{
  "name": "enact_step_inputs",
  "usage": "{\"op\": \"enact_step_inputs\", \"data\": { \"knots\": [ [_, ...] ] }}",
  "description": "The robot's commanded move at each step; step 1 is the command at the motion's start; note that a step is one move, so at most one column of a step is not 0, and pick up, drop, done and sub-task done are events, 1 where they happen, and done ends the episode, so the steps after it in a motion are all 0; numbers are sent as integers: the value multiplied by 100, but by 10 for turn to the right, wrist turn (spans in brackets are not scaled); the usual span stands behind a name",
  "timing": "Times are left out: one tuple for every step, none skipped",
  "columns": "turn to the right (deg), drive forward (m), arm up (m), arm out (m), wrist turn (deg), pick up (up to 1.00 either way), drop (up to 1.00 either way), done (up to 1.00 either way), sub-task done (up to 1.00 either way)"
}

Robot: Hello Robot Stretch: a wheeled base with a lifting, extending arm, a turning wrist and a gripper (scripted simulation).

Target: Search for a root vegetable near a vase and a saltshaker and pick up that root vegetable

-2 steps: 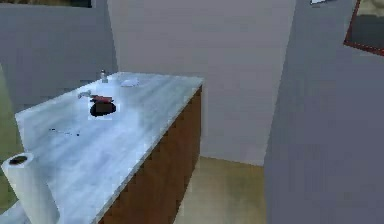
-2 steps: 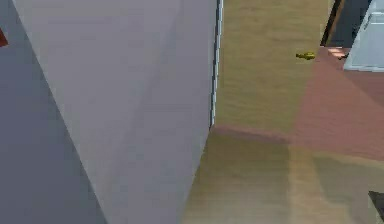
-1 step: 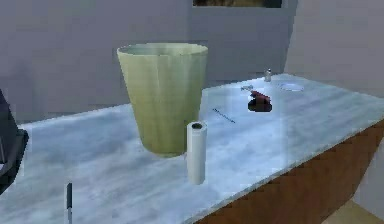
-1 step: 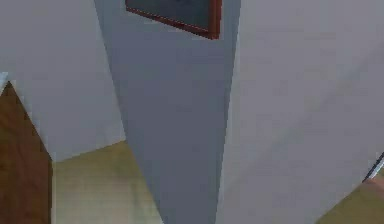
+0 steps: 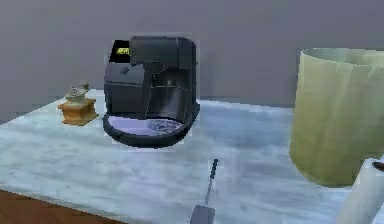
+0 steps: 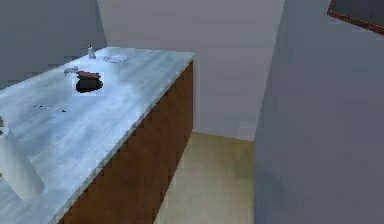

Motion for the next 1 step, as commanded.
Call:
{"op": "enact_step_inputs", "data": {
  "knots": [
    [-240, 0, 0, 0, 0, 0, 0, 0, 0]
  ]
}}
